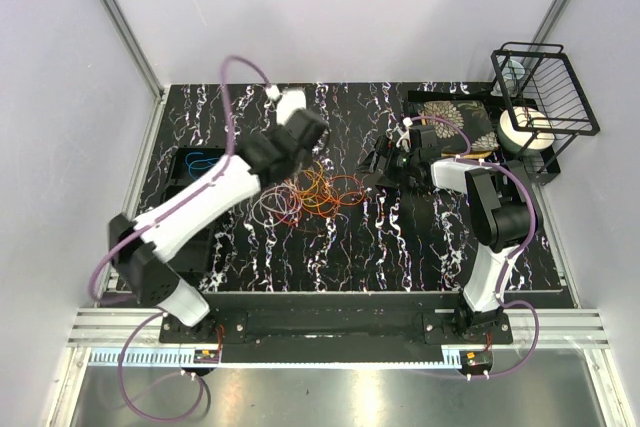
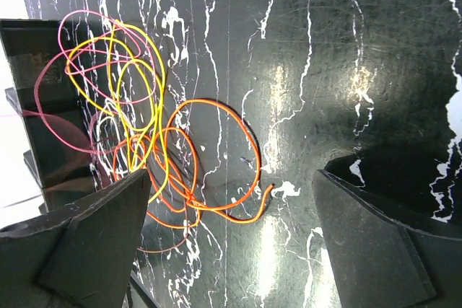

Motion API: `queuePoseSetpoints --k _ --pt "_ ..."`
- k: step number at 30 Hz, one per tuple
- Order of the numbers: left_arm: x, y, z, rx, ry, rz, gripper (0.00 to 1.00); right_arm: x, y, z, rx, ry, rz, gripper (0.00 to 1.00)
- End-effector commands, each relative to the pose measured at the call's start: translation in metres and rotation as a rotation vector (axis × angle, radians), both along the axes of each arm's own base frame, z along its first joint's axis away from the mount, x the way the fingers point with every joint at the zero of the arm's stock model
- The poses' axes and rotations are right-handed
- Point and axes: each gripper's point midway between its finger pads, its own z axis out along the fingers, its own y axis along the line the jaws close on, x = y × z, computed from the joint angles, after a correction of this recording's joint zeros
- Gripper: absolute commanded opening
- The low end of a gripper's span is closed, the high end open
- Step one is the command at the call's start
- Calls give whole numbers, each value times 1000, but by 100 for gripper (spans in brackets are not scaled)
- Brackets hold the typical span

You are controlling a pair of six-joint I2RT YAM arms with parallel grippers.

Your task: Untangle the cables

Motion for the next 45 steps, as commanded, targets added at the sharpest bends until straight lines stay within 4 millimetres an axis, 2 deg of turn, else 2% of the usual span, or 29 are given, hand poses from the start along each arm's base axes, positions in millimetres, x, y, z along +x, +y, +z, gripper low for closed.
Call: queuePoseSetpoints --k 1,2,4,5,7,9,10,11,13,14,16,17,18,19,20,21,22,24,25,28,30,31,33,39,42,45 --pt "-12 32 156 -8 -319 -49 0 10 9 16 31 -46 20 100" --pt "-17 35 200 -66 -400 -64 0 10 9 16 31 -46 20 100" --pt "-22 38 239 -77 -483 -117 0 10 8 16 31 -46 19 100" --pt "-28 40 265 -122 -536 -140 0 10 9 16 31 -44 20 100" --pt "-34 40 288 -147 -602 -189 0 10 8 16 30 -45 19 100" --pt "-39 35 288 -179 -629 -234 0 11 8 15 29 -44 18 100" --pt "-38 34 280 -178 -620 -232 0 11 8 16 28 -47 19 100" --pt "-33 29 252 -143 -574 -233 0 11 8 15 29 -44 18 100" --pt "-26 23 214 -111 -493 -232 0 10 9 14 29 -41 21 100" --pt "-23 12 167 -56 -382 -271 0 10 9 14 31 -40 20 100" --pt "-21 2 118 -19 -248 -304 0 10 9 14 33 -39 22 100" --pt "-22 -1 86 42 -135 -319 0 9 10 14 33 -37 25 100" --pt "-24 -6 77 50 -90 -340 0 10 10 14 35 -39 24 100" --pt "-27 -12 74 56 -61 -383 0 9 10 15 37 -39 24 100" --pt "-35 -27 84 -9 -56 -466 0 9 10 15 37 -38 25 100" --pt "-39 -33 92 -40 -78 -507 0 10 10 15 37 -42 26 100" --pt "-40 -34 101 -55 -116 -531 0 10 10 16 38 -43 25 100" --pt "-34 -18 110 -23 -174 -473 3 10 11 19 44 -51 31 100" --pt "-29 -9 106 3 -159 -442 2 8 11 20 48 -56 34 100" --pt "-35 -10 82 12 -40 -505 0 5 17 34 100 -90 56 100" --pt "-38 -12 76 1 -33 -527 0 -1 26 55 181 -159 107 100" --pt "-40 -11 65 9 -14 -530 0 -4 29 62 221 -164 112 100" --pt "-41 -8 63 13 -17 -528 0 -11 35 84 293 -245 162 100" --pt "-39 3 56 26 -2 -516 0 -35 40 131 421 -413 247 100" --pt "-39 4 59 11 -3 -521 0 -44 41 146 460 -464 278 100" --pt "-43 -3 61 -27 0 -559 0 -49 43 151 486 -484 306 99"
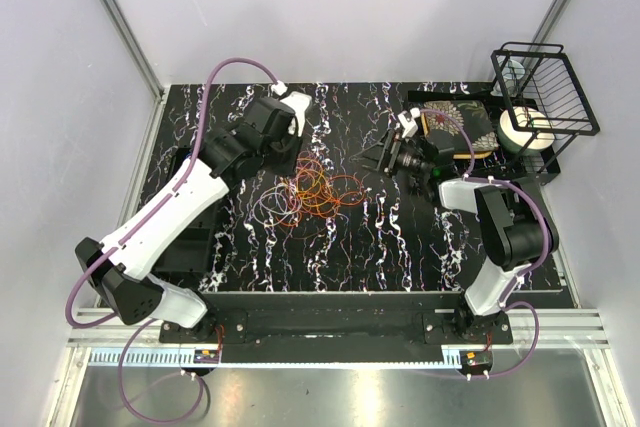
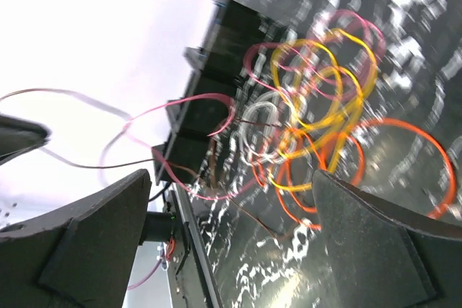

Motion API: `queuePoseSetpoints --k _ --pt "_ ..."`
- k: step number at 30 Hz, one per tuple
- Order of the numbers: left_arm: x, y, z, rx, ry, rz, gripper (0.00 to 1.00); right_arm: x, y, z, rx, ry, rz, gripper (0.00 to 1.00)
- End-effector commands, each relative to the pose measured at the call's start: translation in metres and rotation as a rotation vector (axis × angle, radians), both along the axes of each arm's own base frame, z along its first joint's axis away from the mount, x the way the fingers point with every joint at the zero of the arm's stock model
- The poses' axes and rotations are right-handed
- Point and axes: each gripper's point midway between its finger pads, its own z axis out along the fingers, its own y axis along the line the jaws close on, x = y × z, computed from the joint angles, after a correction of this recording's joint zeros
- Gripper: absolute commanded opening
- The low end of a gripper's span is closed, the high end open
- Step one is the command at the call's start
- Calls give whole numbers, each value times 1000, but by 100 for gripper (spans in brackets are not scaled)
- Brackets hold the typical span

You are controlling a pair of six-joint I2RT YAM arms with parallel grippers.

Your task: Untangle the cables

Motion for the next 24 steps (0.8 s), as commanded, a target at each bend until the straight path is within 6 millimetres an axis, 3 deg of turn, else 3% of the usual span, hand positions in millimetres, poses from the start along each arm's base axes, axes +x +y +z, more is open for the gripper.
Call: queuePoseSetpoints --k 1,5,8,13,17,24 --pt "-7 -15 20 -94 -24 -95 0 -16 9 46 105 -156 93 98" --pt "-14 -28 20 -142 -2 -161 0 -28 15 62 182 -203 176 95" --pt "-17 -33 18 -163 13 -188 0 -30 17 62 216 -180 201 94" --pt "-20 -43 14 -200 34 -216 0 -21 23 50 230 -81 211 94" --pt "-16 -46 11 -203 38 -203 0 -17 38 25 191 46 250 93" --pt "-16 -57 6 -202 32 -224 0 -15 60 6 71 81 267 93"
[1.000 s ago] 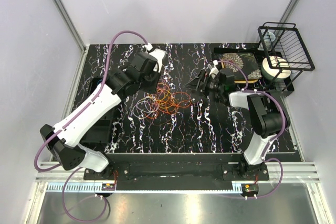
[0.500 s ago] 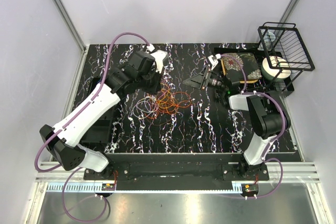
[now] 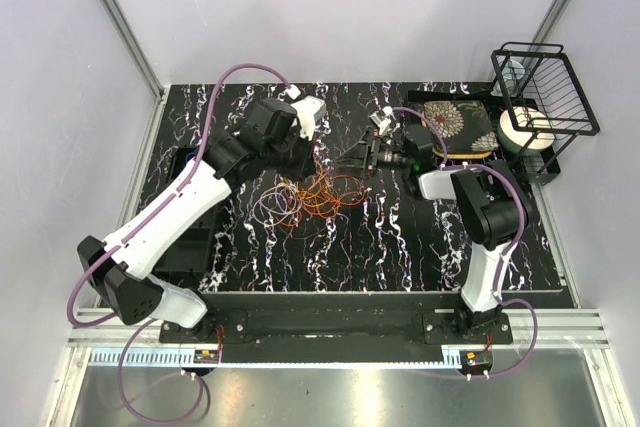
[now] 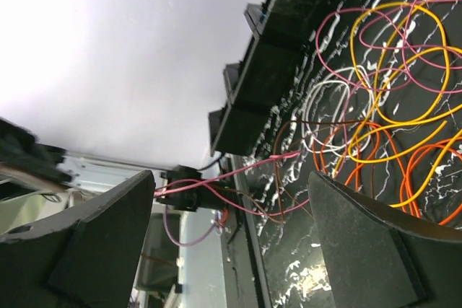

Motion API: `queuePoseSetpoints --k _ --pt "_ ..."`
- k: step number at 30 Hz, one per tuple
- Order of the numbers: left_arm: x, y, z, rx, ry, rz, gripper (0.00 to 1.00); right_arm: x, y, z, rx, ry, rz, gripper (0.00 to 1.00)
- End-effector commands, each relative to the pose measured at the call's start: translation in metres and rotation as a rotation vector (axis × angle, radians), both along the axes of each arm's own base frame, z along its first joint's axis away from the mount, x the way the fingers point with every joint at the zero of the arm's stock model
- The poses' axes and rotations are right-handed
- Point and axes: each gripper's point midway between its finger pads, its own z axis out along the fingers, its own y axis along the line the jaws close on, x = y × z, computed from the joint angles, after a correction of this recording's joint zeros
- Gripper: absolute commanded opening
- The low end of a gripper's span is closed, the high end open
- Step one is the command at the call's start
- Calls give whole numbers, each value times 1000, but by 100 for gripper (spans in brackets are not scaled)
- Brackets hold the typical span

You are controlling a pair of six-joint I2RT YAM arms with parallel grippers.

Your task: Untangle the cables

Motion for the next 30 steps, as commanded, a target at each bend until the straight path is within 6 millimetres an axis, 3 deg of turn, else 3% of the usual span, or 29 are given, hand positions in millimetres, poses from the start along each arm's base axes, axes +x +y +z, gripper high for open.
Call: queuePoseSetpoints --k 1,7,10,14,15,21,22,23,30 --pt "1 -18 5 -45 -36 -37 0 -3 16 -4 -81 -29 47 93" --pt "0 -23 -4 -17 -49 -34 0 -3 22 -15 -122 1 56 92" --pt "1 -25 -7 0 -54 -25 0 -2 22 -17 -129 4 57 87" --pt "4 -24 -10 17 -59 -4 0 -3 23 -18 -130 6 65 68" --pt "6 -23 -12 26 -61 5 0 -3 24 -18 -131 5 67 57" --pt "15 -13 -14 64 -85 71 0 -2 25 -21 -131 15 78 19" --pt "16 -12 -13 69 -89 78 0 -2 25 -21 -131 17 79 6" --pt "17 -10 -14 72 -89 88 0 -2 25 -22 -132 18 78 1" --pt "24 11 -11 146 -124 177 0 0 23 -25 -146 22 69 0"
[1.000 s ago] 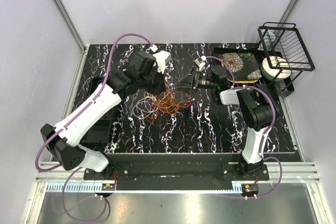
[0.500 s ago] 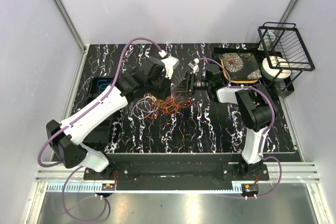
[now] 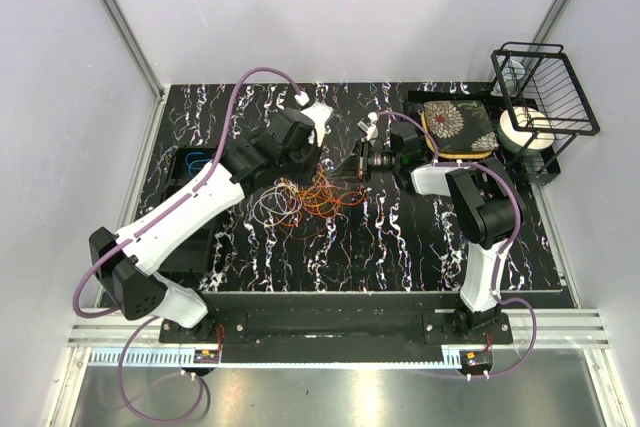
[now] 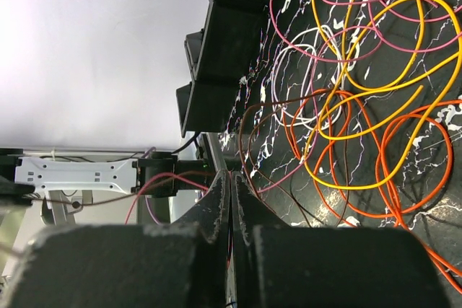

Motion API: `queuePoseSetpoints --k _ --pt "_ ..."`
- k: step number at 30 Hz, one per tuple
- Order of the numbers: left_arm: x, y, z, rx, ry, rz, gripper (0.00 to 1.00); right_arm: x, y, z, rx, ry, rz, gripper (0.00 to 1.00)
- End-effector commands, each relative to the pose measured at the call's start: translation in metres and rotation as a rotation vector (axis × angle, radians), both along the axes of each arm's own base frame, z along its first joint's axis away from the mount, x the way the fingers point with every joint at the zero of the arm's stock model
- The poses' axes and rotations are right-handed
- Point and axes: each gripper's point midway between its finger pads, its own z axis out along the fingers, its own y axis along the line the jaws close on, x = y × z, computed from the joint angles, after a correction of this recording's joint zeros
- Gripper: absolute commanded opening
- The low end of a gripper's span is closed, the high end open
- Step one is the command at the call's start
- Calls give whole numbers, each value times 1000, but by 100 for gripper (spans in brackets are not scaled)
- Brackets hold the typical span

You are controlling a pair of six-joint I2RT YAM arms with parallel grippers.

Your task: Untangle the cables

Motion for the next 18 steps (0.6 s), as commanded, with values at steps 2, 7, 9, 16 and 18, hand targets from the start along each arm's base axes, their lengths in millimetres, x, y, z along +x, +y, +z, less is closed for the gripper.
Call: queuePoseSetpoints --k 2,7,9,16,18 --pt "16 22 27 45 -105 111 0 10 3 6 -16 -49 -8 0" --pt "36 85 81 140 -236 306 0 28 -18 -11 -106 -29 -132 0" --pt "40 117 96 189 -270 409 0 34 -28 -19 -145 -7 -181 0" --pt "45 217 162 163 -403 758 0 48 -51 -46 -215 69 -265 0" --pt "41 237 177 149 -450 833 0 50 -53 -49 -228 78 -276 0"
